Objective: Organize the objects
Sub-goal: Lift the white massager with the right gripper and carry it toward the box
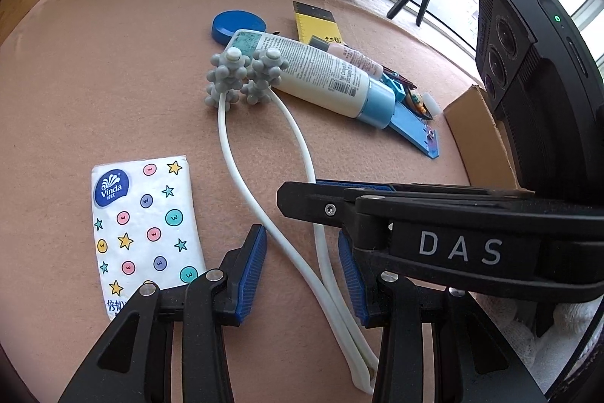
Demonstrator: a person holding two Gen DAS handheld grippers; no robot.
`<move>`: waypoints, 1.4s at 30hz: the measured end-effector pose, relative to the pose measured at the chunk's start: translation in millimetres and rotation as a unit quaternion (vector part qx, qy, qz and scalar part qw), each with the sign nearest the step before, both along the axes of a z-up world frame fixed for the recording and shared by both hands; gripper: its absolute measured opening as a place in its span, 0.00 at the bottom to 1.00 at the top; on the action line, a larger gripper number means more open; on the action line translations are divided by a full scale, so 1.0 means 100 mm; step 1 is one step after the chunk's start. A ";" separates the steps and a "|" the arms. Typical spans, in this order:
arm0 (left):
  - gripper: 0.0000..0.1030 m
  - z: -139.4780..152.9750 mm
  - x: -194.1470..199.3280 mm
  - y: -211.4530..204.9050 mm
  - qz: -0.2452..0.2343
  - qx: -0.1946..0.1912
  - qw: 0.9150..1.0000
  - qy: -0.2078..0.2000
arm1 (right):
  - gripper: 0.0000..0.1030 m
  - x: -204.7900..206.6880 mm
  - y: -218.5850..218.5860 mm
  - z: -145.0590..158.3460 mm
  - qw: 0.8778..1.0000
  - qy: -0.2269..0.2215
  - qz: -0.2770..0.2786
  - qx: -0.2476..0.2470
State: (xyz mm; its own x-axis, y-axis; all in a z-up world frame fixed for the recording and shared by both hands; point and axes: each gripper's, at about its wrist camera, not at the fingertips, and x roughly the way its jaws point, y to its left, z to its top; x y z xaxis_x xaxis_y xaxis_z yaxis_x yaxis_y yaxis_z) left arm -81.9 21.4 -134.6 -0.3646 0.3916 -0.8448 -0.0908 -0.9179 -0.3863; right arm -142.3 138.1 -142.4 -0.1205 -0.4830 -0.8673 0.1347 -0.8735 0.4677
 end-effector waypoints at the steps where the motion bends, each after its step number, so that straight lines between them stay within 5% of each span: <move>1: 0.40 0.01 0.00 0.00 0.001 0.003 1.000 0.000 | 0.18 0.01 0.00 0.00 1.000 0.000 -0.001 0.001; 15: 0.38 -0.02 0.02 0.09 0.002 0.006 1.000 0.001 | 0.12 0.08 0.16 -0.03 1.000 -0.012 -0.018 -0.020; 25: 0.38 0.29 0.04 0.26 -0.009 0.013 0.999 0.030 | 0.10 0.18 0.30 0.22 0.999 0.020 -0.032 -0.028; 42: 0.37 0.80 -0.08 1.31 -0.087 0.054 0.992 0.076 | 0.10 0.43 1.31 0.81 0.989 0.074 -0.126 -0.034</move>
